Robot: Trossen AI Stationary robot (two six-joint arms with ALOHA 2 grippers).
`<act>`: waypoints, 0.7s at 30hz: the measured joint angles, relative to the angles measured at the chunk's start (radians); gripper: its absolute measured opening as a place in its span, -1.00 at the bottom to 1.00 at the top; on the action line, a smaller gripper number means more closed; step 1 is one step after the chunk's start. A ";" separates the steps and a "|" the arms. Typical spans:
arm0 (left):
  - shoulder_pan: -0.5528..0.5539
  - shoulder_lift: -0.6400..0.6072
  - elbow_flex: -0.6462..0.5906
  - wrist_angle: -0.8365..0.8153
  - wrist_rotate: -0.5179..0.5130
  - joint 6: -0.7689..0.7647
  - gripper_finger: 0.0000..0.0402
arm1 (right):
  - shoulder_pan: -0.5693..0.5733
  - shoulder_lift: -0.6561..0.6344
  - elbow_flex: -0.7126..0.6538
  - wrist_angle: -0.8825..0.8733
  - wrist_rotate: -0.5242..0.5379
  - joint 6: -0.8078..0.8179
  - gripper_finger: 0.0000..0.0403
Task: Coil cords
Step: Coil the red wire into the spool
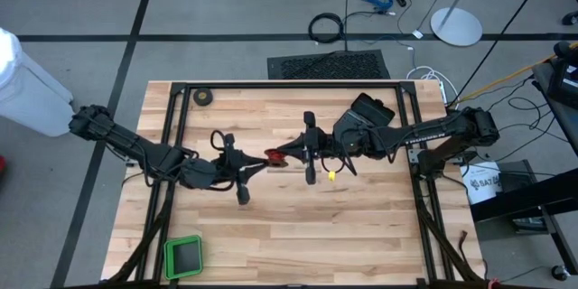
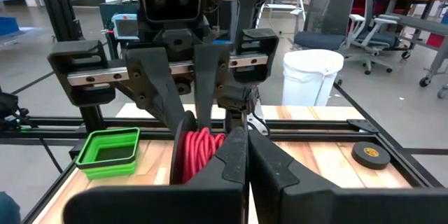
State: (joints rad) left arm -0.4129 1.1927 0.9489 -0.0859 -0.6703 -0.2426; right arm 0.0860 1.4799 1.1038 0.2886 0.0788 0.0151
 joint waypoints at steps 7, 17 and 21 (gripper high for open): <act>-0.003 0.000 0.000 0.001 -0.005 0.032 -0.95 | -0.001 0.000 0.000 -0.002 0.002 0.008 -1.00; -0.008 0.000 0.000 -0.007 -0.006 0.102 -0.99 | 0.000 0.000 0.000 -0.033 -0.007 0.001 -0.93; -0.008 0.000 0.000 -0.009 -0.009 0.149 -0.99 | 0.000 -0.003 0.000 -0.052 -0.008 -0.041 -0.79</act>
State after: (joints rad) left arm -0.4213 1.1931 0.9489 -0.0950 -0.6797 -0.0939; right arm 0.0864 1.4765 1.1038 0.2367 0.0711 -0.0256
